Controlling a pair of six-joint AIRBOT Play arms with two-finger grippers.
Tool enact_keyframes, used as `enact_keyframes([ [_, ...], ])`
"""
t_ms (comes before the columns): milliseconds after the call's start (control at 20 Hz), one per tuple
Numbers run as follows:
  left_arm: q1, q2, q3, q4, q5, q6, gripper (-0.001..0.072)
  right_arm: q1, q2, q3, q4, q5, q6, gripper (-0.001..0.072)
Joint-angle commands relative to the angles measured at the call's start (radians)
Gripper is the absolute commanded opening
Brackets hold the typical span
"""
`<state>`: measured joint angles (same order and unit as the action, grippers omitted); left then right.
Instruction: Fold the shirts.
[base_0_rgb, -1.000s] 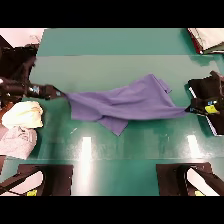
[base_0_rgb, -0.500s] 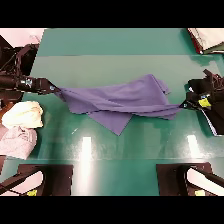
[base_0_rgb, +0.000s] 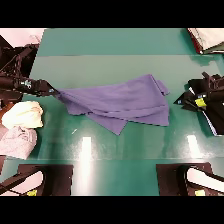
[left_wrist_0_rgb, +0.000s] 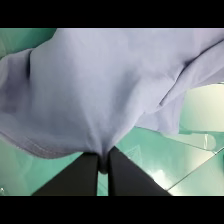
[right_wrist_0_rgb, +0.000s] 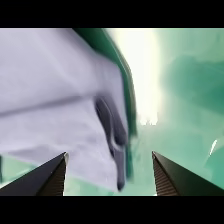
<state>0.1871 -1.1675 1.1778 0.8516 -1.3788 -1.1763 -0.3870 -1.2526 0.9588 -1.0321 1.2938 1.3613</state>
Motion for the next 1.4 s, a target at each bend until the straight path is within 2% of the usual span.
enact_keyframes([
  [0,0.000,0.000,0.001,0.005,0.004,-0.003,0.0033,-0.024,0.060,-0.133,0.016,0.009,-0.038,0.0593],
  [50,0.000,0.000,0.001,0.005,0.008,-0.003,0.0033,-0.010,0.080,-0.179,0.019,-0.027,-0.057,0.0585],
  [100,0.000,0.000,0.001,0.005,0.008,-0.003,0.0033,0.011,0.093,-0.210,0.020,-0.063,-0.061,0.0529],
  [150,0.000,0.000,0.001,0.004,0.008,-0.003,0.0033,0.035,0.099,-0.229,0.020,-0.092,-0.061,0.0506],
  [450,0.000,0.000,0.001,0.005,-0.015,-0.003,0.0033,0.182,0.042,-0.242,0.019,-0.204,-0.056,0.0501],
  [500,0.000,0.000,0.001,0.005,-0.021,-0.003,0.0033,0.190,0.028,-0.242,0.019,-0.216,-0.056,0.0479],
  [550,0.000,0.000,0.001,0.005,-0.028,-0.003,0.0033,0.192,0.020,-0.242,0.019,-0.224,-0.056,0.0438],
  [900,0.000,0.000,0.001,0.005,-0.024,-0.002,0.0033,0.190,0.090,-0.242,0.018,-0.259,-0.056,0.0426],
  [1000,0.000,0.000,0.001,0.005,-0.024,-0.002,0.0033,0.190,0.106,-0.242,0.018,-0.243,-0.056,0.0326],
  [1250,0.000,0.000,0.001,0.005,-0.025,-0.002,0.0033,0.191,0.107,-0.242,0.020,-0.227,-0.056,0.0283],
  [1300,0.000,0.000,0.001,0.005,-0.025,-0.002,0.0033,0.191,0.107,-0.242,0.019,-0.214,-0.057,0.0136],
  [1350,0.000,0.000,0.001,0.005,-0.026,-0.002,0.0033,0.191,0.107,-0.242,0.019,-0.193,-0.057,0.0034],
])
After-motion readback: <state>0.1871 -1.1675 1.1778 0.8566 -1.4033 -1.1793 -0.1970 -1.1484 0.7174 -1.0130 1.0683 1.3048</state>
